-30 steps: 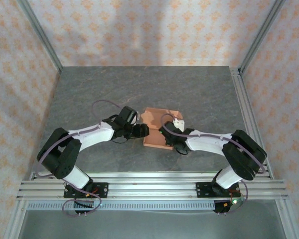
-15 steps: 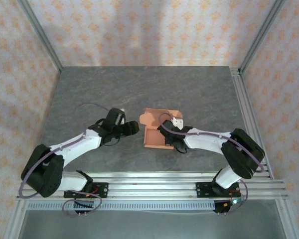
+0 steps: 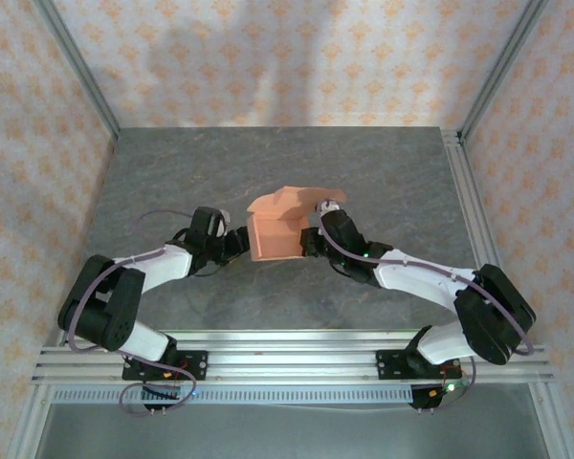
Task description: Fold the paper box
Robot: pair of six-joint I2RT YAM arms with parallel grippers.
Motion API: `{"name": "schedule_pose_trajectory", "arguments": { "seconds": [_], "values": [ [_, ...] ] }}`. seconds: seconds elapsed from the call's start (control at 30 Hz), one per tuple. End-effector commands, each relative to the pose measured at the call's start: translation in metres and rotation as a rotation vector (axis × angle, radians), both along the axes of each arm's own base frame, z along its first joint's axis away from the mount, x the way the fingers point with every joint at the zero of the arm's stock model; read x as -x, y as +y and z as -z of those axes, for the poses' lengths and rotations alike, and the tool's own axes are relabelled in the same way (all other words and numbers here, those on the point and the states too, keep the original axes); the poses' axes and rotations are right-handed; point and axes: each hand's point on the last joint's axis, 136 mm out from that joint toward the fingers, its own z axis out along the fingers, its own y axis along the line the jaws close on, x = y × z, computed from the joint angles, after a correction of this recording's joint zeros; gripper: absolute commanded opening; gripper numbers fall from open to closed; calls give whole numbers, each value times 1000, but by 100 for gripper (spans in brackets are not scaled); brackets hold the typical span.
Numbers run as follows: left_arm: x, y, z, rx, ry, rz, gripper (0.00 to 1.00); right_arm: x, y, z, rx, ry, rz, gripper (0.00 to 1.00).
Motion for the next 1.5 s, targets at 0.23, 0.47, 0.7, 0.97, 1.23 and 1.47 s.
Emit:
{"name": "schedule_pose_trajectory", "arguments": {
  "seconds": [0.23, 0.47, 0.7, 0.97, 1.23, 1.47],
  "values": [
    [0, -58, -66, 152, -188, 189, 73, -4, 50, -31, -93, -163, -239, 7],
    [-3, -60, -73, 150, -199, 190, 72, -6, 57, -7, 107, -179, -247, 6],
    [-6, -60, -82, 160, -219, 181, 71, -4, 64, 15, 376, -237, -255, 5],
    [-9, -52, -78, 104, -218, 156, 71, -8, 69, 19, 481, -282, -201, 0],
    [-6, -4, -22, -34, -101, 48, 72, -20, 32, 0, 415, -275, -53, 0],
    [-3, 14, 1, -118, -47, 8, 72, -30, -7, 10, 394, -221, 75, 0]
  ]
}}
